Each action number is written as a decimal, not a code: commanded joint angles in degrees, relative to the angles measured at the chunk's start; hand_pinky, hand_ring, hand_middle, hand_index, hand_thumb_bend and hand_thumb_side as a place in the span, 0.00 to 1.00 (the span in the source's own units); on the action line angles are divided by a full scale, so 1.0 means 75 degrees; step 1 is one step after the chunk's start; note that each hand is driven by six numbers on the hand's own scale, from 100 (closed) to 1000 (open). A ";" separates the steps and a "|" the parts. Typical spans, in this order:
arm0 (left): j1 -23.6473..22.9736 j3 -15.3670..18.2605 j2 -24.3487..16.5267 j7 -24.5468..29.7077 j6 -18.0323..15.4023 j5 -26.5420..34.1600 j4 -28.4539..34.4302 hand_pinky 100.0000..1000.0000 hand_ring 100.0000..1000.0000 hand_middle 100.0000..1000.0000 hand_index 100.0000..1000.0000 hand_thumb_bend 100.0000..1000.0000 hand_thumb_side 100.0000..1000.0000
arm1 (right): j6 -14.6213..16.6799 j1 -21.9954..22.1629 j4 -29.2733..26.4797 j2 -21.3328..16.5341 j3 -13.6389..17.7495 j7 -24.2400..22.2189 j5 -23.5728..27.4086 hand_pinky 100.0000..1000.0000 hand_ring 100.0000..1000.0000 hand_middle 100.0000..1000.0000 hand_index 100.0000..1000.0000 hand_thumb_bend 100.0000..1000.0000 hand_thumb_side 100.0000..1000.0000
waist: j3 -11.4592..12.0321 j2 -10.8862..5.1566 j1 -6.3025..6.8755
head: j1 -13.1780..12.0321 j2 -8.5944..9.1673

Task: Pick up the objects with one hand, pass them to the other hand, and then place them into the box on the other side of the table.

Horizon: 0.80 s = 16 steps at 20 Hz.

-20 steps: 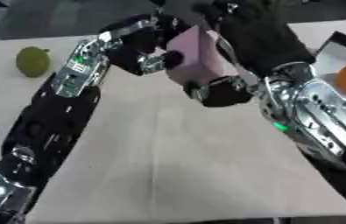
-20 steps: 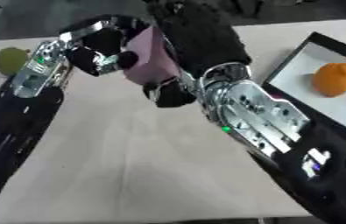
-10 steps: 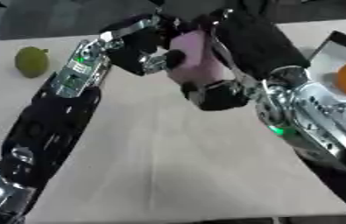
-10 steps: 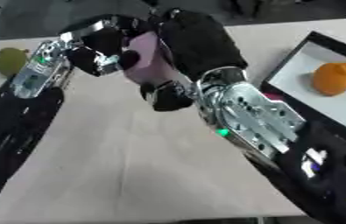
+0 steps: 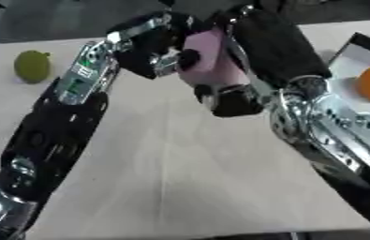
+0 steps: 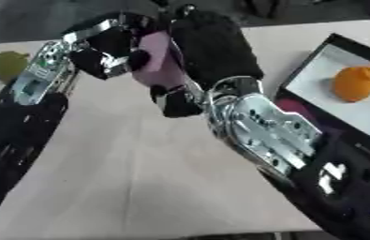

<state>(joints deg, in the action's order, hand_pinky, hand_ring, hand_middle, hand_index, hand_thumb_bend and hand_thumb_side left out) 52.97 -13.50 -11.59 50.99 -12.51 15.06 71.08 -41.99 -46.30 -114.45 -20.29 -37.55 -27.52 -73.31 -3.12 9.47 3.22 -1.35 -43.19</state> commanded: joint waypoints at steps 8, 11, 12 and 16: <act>-0.0105 0.0255 -0.0243 0.0130 -0.0467 -0.0316 -0.0466 0.59 0.46 0.45 0.54 0.00 0.66 | -0.0164 -0.0048 -0.0019 -0.0270 0.0409 0.0282 -0.1039 0.61 0.46 0.20 0.25 0.00 0.10 | -0.0005 -0.0111 -0.0026 | 0.0104 0.0081; -0.0125 0.0350 -0.0237 0.0130 -0.0530 -0.0057 -0.0512 0.65 0.54 0.53 0.64 0.02 0.92 | -0.0181 -0.0027 -0.0019 -0.0281 0.0416 0.0263 -0.1080 0.61 0.46 0.20 0.25 0.00 0.10 | -0.0005 -0.0108 -0.0030 | 0.0134 0.0091; -0.0130 0.0339 -0.0228 0.0130 -0.0521 0.0084 -0.0477 0.66 0.55 0.55 0.66 0.06 0.94 | -0.0187 -0.0023 -0.0019 -0.0284 0.0414 0.0259 -0.1081 0.61 0.46 0.20 0.25 0.00 0.10 | -0.0005 -0.0107 -0.0032 | 0.0144 0.0090; -0.0154 0.0327 -0.0227 0.0130 -0.0157 0.0769 -0.0253 0.67 0.58 0.58 0.70 0.23 1.00 | -0.0194 -0.0012 -0.0019 -0.0293 0.0422 0.0264 -0.1089 0.61 0.46 0.20 0.25 0.00 0.10 | -0.0002 -0.0103 -0.0040 | 0.0182 0.0087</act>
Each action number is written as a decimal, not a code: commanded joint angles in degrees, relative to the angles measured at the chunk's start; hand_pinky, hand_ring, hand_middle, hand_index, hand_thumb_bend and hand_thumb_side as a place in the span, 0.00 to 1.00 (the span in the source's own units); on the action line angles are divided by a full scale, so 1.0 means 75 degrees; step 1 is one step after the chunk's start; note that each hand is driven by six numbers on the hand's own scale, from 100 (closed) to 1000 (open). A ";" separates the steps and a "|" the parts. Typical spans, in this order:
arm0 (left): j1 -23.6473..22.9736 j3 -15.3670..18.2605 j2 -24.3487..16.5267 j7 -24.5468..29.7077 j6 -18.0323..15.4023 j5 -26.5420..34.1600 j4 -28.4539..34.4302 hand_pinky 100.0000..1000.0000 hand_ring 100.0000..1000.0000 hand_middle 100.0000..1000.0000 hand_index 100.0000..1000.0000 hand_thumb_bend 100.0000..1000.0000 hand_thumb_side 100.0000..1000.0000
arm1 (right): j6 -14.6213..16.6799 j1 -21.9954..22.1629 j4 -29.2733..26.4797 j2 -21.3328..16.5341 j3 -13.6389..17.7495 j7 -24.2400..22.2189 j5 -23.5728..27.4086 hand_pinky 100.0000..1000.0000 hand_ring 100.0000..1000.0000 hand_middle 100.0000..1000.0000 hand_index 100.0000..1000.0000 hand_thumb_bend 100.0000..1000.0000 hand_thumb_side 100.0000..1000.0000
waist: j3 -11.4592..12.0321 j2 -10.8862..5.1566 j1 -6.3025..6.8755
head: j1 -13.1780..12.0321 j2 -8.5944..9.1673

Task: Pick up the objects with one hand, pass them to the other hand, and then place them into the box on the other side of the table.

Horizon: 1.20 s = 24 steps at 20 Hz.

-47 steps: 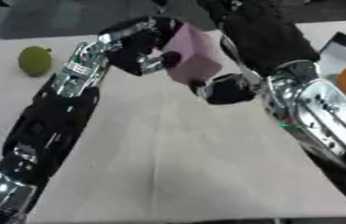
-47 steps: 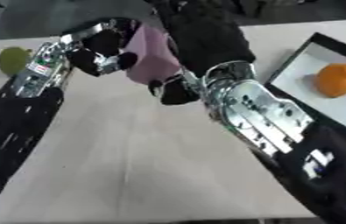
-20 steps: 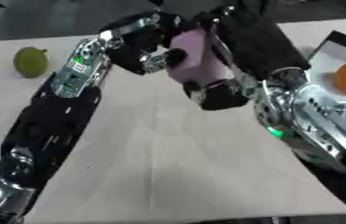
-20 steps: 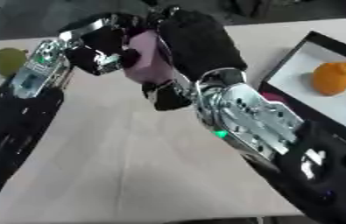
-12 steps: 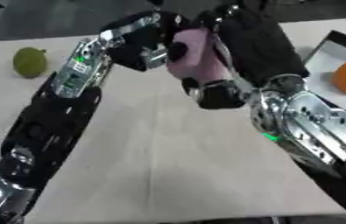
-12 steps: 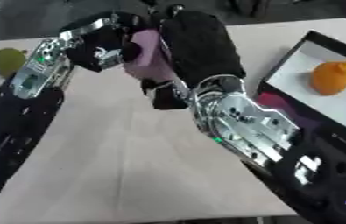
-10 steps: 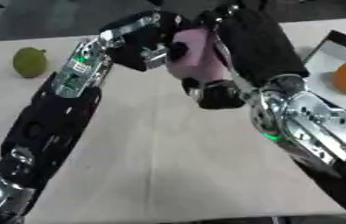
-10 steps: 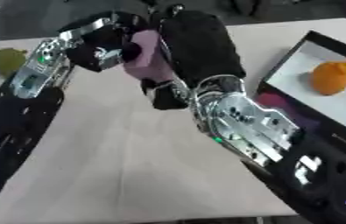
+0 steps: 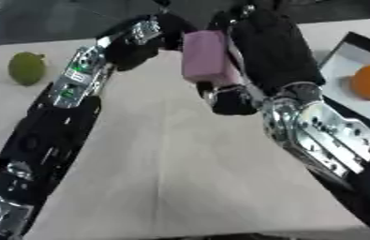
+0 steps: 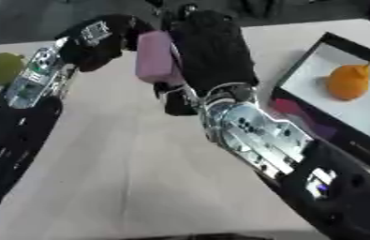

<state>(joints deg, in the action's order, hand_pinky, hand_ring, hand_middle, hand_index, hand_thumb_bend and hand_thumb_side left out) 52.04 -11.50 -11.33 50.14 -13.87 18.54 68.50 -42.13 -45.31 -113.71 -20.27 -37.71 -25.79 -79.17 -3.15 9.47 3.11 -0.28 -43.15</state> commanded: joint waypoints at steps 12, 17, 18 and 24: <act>0.0114 0.1412 -0.0869 0.0243 0.0741 0.0400 -0.0840 0.67 0.58 0.59 0.70 0.20 1.00 | 0.0244 -0.0239 -0.0118 -0.0448 0.0594 0.0091 -0.0319 0.62 0.47 0.21 0.26 0.00 0.11 | -0.0019 -0.0144 -0.0043 | 0.0716 0.0054; 0.0004 0.1919 -0.1438 0.0243 0.0195 0.0320 -0.1387 0.67 0.58 0.59 0.70 0.15 1.00 | 0.0094 -0.0159 -0.0117 -0.0734 0.0866 -0.0119 -0.0574 0.62 0.47 0.21 0.26 0.00 0.11 | 0.0005 -0.0141 -0.0023 | 0.1481 0.0018; -0.0058 0.1981 -0.1570 0.0243 0.0123 0.0388 -0.1393 0.67 0.58 0.59 0.70 0.15 1.00 | -0.0022 -0.0100 -0.0110 -0.0822 0.0953 -0.0175 -0.0674 0.62 0.47 0.21 0.26 0.00 0.00 | 0.0012 -0.0140 -0.0019 | 0.1596 -0.0007; -0.0863 0.2513 -0.2671 0.0243 -0.0304 0.1053 -0.0903 0.67 0.58 0.58 0.69 0.00 0.90 | -0.1212 0.0613 0.1261 -0.1674 0.2045 -0.0004 -0.1319 0.60 0.46 0.22 0.28 0.00 0.11 | 0.0122 -0.0138 0.0007 | 0.2194 -0.0037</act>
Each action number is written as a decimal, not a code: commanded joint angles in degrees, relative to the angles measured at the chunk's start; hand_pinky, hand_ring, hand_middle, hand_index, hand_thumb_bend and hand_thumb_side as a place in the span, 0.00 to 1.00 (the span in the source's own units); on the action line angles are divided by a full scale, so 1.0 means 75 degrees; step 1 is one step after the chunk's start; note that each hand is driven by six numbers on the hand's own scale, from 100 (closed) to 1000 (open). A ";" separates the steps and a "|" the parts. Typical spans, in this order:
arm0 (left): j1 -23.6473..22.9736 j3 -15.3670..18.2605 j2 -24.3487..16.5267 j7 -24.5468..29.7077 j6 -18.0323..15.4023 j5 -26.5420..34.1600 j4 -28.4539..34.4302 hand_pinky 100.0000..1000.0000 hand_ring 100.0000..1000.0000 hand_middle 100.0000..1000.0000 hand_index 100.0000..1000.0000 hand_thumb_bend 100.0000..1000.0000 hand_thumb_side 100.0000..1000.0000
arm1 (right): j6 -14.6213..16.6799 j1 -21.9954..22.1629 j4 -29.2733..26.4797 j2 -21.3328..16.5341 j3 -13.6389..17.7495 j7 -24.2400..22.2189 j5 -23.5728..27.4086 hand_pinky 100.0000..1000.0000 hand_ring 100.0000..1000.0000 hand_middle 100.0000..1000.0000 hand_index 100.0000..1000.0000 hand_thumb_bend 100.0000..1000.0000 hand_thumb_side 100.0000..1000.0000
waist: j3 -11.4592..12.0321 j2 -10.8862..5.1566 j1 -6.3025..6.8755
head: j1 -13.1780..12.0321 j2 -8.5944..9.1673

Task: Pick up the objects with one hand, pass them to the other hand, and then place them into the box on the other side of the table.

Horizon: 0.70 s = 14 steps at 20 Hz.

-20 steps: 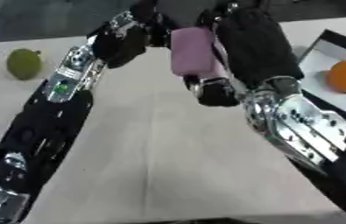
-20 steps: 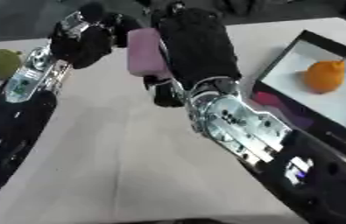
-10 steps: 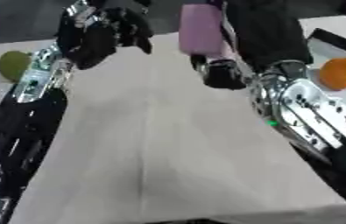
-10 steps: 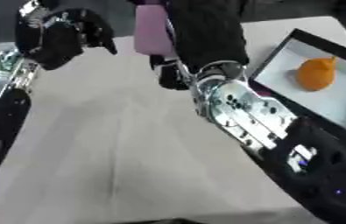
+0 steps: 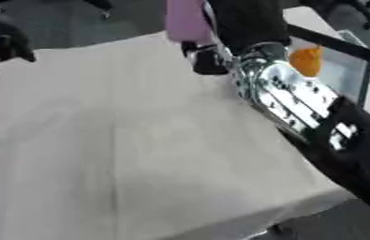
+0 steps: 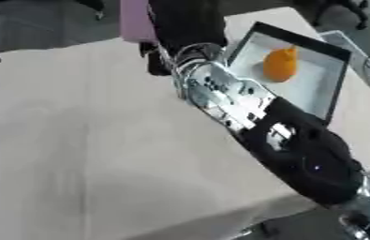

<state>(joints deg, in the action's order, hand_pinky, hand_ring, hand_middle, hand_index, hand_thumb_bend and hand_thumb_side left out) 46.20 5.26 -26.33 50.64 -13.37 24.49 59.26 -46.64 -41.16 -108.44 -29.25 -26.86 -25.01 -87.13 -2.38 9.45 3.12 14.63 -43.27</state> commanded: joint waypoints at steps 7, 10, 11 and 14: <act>-0.1419 0.0887 -0.1354 0.0177 -0.0704 0.0969 0.1175 0.66 0.56 0.57 0.70 0.00 0.83 | -0.0709 0.0334 0.3650 -0.0907 0.2892 0.0872 0.0456 0.63 0.51 0.33 0.42 0.13 0.13 | 0.0175 -0.0130 0.0072 | 0.0463 -0.0015; -0.1768 0.0954 -0.1378 0.0177 -0.0873 0.0868 0.1338 0.66 0.56 0.56 0.70 0.00 0.84 | -0.0710 0.0209 0.5003 -0.0930 0.2992 0.1329 0.1648 0.69 0.65 0.56 0.68 0.49 0.23 | 0.0252 -0.0134 0.0098 | 0.0513 -0.0017; -0.1827 0.0965 -0.1369 0.0177 -0.0905 0.0825 0.1345 0.66 0.56 0.56 0.70 0.00 0.84 | -0.0710 0.0170 0.5362 -0.0924 0.2924 0.1434 0.2042 0.71 0.71 0.66 0.76 0.55 0.28 | 0.0271 -0.0135 0.0099 | 0.0519 -0.0011; -0.1894 0.0983 -0.1332 0.0177 -0.0937 0.0705 0.1312 0.66 0.56 0.56 0.70 0.00 0.85 | -0.0710 0.0115 0.5995 -0.0886 0.2604 0.1552 0.3021 0.78 0.83 0.81 0.93 0.77 0.38 | 0.0310 -0.0130 0.0089 | 0.0505 0.0004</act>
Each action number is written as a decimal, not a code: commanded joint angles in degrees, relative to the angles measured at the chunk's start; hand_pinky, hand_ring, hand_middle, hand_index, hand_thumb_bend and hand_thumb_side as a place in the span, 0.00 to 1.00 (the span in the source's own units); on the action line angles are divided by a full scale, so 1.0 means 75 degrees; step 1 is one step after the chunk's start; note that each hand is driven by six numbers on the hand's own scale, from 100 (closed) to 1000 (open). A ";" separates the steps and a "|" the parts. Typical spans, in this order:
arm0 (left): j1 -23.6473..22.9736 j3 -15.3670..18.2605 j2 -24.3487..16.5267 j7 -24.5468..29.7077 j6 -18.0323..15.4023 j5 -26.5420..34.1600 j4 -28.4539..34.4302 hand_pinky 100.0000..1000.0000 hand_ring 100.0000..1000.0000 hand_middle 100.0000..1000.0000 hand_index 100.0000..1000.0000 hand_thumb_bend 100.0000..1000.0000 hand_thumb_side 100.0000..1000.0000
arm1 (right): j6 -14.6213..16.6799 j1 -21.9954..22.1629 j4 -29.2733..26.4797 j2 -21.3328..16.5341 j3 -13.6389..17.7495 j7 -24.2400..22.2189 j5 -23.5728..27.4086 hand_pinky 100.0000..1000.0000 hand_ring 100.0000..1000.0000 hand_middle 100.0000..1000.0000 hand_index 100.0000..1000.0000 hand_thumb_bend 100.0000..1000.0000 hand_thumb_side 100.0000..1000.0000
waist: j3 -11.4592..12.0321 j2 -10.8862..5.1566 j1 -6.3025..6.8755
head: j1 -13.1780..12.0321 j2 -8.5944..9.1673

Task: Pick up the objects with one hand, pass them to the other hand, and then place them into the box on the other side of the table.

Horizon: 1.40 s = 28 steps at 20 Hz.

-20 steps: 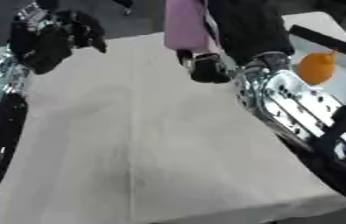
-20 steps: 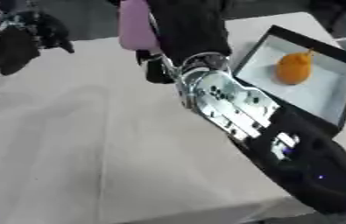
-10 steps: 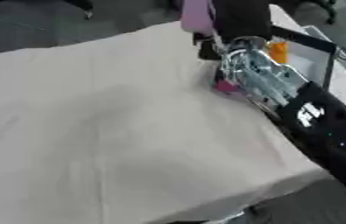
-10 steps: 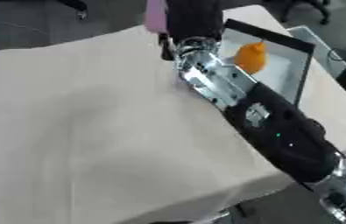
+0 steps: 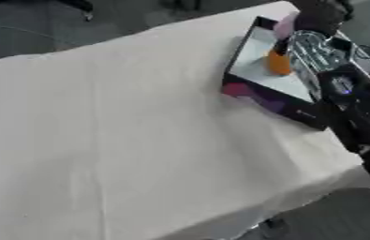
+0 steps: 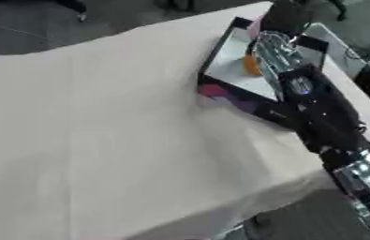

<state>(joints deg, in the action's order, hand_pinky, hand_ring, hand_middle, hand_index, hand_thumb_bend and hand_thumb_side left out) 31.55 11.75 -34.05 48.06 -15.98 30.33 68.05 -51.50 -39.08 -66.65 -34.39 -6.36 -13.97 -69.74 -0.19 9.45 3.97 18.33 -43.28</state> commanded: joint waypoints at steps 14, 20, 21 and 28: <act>0.0027 0.0041 -0.0252 0.0521 -0.0603 -0.0345 0.0082 0.66 0.56 0.56 0.70 0.00 0.86 | -0.0062 -0.0068 0.0297 -0.0316 -0.0414 0.0702 0.2065 0.83 0.90 0.90 1.00 0.87 0.37 | 0.0060 -0.0141 -0.0098 | 0.0014 0.0019; 0.0064 0.0098 -0.0329 0.0521 -0.0739 -0.0433 -0.0024 0.66 0.56 0.56 0.70 0.00 0.82 | -0.0062 0.0004 -0.0289 -0.0463 -0.0316 0.1047 0.1736 0.83 0.90 0.90 1.00 0.84 0.31 | 0.0046 -0.0139 -0.0101 | -0.0025 0.0014; 0.0087 0.0134 -0.0381 0.0521 -0.0824 -0.0475 -0.0072 0.66 0.56 0.56 0.71 0.00 0.80 | -0.0062 0.0036 -0.0527 -0.0507 -0.0307 0.1063 0.1451 0.84 0.90 0.90 1.00 0.83 0.29 | 0.0040 -0.0137 -0.0100 | -0.0071 0.0012; 0.0392 0.0432 -0.1000 0.0521 -0.2526 -0.1470 -0.1266 0.68 0.58 0.59 0.73 0.00 0.55 | 0.0385 0.0246 -0.3167 -0.0674 -0.0712 -0.1245 -0.2336 0.87 0.91 0.91 1.00 0.60 0.19 | -0.0035 -0.0143 -0.0053 | -0.1333 0.0116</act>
<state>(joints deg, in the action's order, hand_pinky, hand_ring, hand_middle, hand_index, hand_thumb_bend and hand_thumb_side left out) 33.40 13.86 -37.96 41.95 -22.17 20.91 59.75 -49.16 -36.50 -85.79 -37.19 -11.35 -19.29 -81.93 -0.45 9.44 3.63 10.39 -43.14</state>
